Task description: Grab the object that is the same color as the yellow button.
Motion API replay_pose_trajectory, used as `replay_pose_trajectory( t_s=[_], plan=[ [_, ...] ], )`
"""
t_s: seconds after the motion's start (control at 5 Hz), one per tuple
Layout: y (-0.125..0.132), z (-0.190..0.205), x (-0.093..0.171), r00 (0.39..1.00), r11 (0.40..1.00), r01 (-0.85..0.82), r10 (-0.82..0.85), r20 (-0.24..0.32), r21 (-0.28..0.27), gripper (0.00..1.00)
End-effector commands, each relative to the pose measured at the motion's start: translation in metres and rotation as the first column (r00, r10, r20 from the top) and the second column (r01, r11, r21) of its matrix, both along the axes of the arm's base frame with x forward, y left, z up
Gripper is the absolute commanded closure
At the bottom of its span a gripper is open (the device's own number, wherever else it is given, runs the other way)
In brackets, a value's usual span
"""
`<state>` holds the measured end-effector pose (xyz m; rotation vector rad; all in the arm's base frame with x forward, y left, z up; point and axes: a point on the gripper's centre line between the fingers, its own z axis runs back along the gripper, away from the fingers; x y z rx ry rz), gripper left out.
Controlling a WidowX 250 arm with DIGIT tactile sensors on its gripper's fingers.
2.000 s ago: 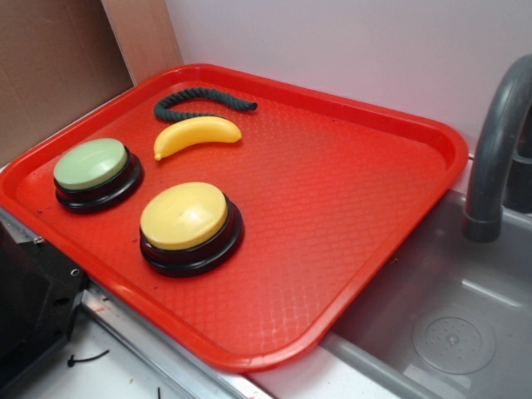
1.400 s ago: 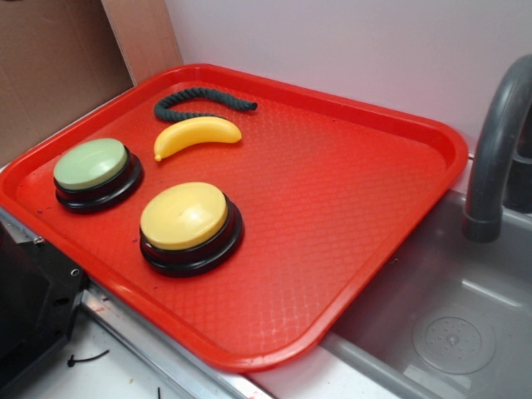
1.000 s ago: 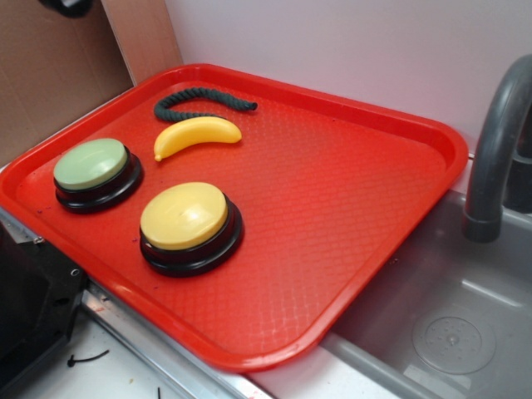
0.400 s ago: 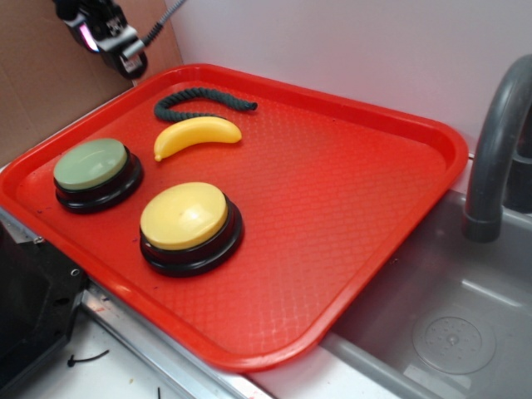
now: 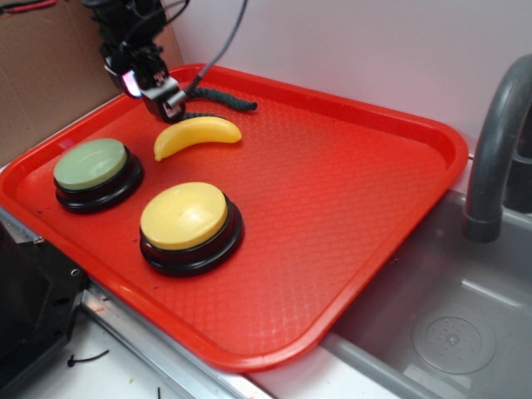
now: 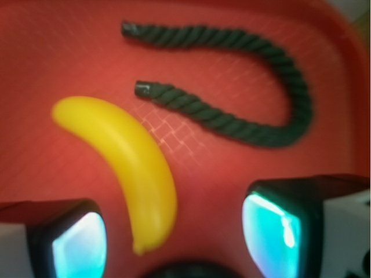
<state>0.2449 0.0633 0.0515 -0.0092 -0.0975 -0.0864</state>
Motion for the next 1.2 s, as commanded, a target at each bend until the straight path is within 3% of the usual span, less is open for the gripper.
replay_pose_trajectory(
  t_s=[0.0,0.2,0.4,0.6,1.0],
  plan=[
    [-0.008,-0.020,0.019,0.999,0.998,0.044,-0.043,-0.018,0.054,0.00],
    [-0.008,-0.026,0.019,0.999,0.997,0.031,-0.030,-0.015,0.069,0.31],
    [-0.004,-0.010,0.016,0.997,0.998,-0.007,0.013,-0.079,0.069,1.00],
    [-0.009,0.015,0.015,0.997,0.994,-0.017,0.024,-0.068,0.105,1.00],
    [-0.035,0.092,0.005,0.989,0.991,-0.136,0.136,-0.061,0.010,1.00]
  ],
)
